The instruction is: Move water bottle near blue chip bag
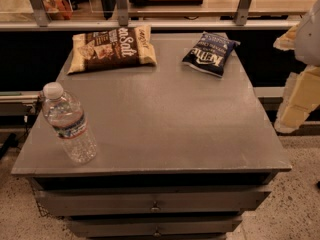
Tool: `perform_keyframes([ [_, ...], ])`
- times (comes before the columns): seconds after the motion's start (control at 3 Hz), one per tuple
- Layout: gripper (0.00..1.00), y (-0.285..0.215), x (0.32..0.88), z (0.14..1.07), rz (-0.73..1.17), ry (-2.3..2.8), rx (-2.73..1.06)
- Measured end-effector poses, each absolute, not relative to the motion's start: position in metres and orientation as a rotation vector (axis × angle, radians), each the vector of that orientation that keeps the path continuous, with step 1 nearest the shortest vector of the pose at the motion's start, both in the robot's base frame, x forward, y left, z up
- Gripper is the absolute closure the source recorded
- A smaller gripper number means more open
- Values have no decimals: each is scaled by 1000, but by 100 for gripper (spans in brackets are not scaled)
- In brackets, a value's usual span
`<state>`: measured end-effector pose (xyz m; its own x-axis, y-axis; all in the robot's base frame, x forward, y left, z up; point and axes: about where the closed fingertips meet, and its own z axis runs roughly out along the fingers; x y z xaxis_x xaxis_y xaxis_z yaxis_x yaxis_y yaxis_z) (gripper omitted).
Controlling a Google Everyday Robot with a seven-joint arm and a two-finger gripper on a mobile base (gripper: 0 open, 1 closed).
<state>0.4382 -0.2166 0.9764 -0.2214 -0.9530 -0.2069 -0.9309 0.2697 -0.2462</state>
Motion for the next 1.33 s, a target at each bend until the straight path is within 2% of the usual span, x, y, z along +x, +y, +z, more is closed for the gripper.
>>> perform_keyframes([
  [0.33,0,-217,438,976,-99,2231,-1724],
  [0.67,0,-199,448,961,10,2179,-1702],
  [1.33,0,-110,483,906,484,1957,-1578],
])
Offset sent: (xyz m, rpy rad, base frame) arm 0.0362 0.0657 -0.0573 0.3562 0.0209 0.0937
